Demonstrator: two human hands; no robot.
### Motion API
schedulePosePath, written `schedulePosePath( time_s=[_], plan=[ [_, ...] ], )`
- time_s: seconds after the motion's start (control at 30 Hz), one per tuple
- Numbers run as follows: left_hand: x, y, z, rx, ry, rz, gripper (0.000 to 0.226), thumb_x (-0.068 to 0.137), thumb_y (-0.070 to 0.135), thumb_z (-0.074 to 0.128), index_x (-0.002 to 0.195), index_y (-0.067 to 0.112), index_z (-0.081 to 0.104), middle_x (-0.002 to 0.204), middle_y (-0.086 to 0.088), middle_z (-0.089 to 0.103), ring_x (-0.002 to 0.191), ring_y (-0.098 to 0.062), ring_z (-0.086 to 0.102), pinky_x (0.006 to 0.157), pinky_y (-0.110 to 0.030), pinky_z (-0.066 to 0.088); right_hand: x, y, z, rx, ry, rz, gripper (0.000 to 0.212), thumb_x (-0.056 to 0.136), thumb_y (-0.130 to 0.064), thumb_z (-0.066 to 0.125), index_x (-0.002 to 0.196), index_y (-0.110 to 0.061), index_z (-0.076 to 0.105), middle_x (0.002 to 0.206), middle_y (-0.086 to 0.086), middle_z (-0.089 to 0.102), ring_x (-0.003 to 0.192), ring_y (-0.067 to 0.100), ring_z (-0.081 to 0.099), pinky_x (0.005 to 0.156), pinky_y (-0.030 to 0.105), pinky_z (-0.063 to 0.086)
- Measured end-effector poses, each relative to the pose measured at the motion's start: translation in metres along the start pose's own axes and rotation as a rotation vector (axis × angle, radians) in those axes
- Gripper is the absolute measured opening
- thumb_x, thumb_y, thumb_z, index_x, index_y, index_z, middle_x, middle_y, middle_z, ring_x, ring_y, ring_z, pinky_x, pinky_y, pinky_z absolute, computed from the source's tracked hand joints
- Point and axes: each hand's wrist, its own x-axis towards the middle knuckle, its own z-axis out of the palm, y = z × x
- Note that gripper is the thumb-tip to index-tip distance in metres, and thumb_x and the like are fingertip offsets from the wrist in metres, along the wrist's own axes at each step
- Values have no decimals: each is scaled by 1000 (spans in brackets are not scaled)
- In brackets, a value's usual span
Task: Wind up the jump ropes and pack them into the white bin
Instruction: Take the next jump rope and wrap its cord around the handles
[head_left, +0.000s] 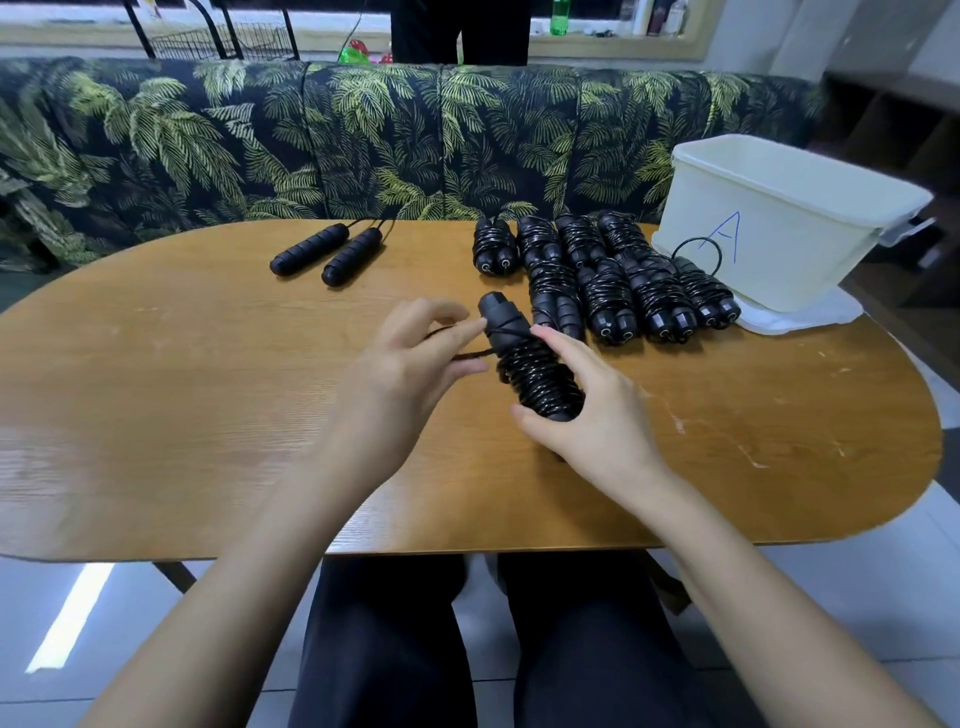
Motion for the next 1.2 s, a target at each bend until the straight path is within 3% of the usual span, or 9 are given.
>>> schedulePosePath(
  time_s=[0.17,0.27,0.33,0.43,0.53,0.67,0.8,0.93,1.2],
  plan=[
    [8,0,5,-860,196,-855,9,88,5,64,82,7,70,63,-2,70,58,-16,67,58,-22,53,-1,5,5,270,-57,48,67,74,-18,81,131,-41,54,116,-22,63,98,5,64,84,31,55],
    [11,-8,13,-952,148,-1071,13,89,14,64,76,11,68,66,3,67,66,-10,62,65,-22,51,-3,4,7,624,-123,136,63,74,-10,80,121,-44,56,113,-3,68,71,32,69,56,37,56],
    [13,-8,20,-1022,127,-1143,16,89,19,63,76,11,66,76,2,67,80,-12,60,76,-27,53,-4,7,8,828,-170,193,61,71,-15,79,124,-35,57,108,5,70,65,38,67,50,35,53],
    [16,-4,23,-1200,61,-1146,19,92,18,58,83,3,65,94,-12,69,93,-24,65,85,-35,57,-5,14,9,1005,-263,212,68,71,-23,74,135,-16,51,106,17,66,65,39,65,51,35,53],
    [21,0,19,-1120,43,-1035,16,92,12,59,85,0,67,91,-14,71,88,-23,68,77,-32,58,-6,21,5,1071,-298,201,65,74,-22,69,135,-9,49,104,20,64,64,37,65,51,34,53],
    [23,-1,13,-989,26,-924,7,89,1,62,86,-2,67,81,-14,71,79,-20,69,74,-29,57,-5,26,-4,1009,-310,173,66,73,-21,69,135,-11,49,102,19,65,66,38,65,53,35,54],
    [25,-3,10,-1049,59,-1048,8,83,-7,65,82,1,66,75,-12,72,71,-20,70,70,-26,58,-6,28,-6,961,-333,154,71,70,-22,71,137,-13,48,102,19,65,66,39,65,54,36,54],
    [26,-10,5,-1008,-183,-1087,15,86,-8,61,98,-1,68,85,-13,73,76,-18,71,65,-19,55,-8,34,-12,885,-373,190,85,64,-23,75,142,-16,43,103,17,68,67,40,66,52,38,55],
    [30,-20,-8,-1032,-524,-1066,24,85,-18,49,90,-6,68,77,-10,74,72,-19,72,64,-16,54,-3,46,-16,982,-633,116,62,75,-19,62,134,-5,47,99,21,63,62,34,65,50,34,52]
  ],
)
